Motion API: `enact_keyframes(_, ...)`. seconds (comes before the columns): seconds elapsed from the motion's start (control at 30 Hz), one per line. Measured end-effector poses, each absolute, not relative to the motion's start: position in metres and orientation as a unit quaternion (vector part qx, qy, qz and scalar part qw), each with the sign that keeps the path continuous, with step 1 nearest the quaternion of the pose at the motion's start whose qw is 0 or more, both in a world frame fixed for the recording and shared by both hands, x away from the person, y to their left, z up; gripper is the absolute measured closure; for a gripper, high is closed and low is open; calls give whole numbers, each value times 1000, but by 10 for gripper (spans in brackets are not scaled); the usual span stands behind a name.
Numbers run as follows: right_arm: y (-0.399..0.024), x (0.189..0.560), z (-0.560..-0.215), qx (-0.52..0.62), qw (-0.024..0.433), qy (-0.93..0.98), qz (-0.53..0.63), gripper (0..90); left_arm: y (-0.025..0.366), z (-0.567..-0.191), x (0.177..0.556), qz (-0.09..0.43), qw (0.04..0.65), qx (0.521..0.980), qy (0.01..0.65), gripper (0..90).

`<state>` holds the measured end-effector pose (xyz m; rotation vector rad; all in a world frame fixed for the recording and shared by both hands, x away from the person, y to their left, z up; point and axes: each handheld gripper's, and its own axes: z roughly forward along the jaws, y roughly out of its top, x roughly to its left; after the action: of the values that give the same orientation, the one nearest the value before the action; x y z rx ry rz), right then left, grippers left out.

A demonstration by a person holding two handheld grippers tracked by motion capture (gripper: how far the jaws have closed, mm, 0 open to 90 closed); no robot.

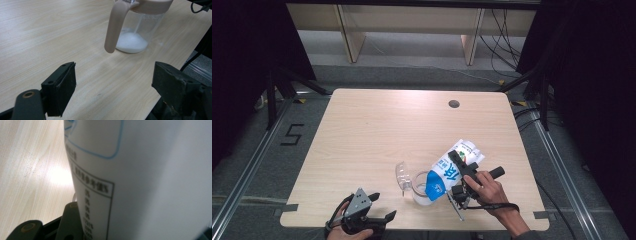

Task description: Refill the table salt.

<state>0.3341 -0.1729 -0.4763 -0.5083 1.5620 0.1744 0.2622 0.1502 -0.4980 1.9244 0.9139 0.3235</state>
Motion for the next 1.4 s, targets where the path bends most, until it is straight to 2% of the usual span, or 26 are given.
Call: enact_keyframes(1.4,-173,334,-478,-219,679,696,76,589,150,-498,263,131,474,786,374,187)
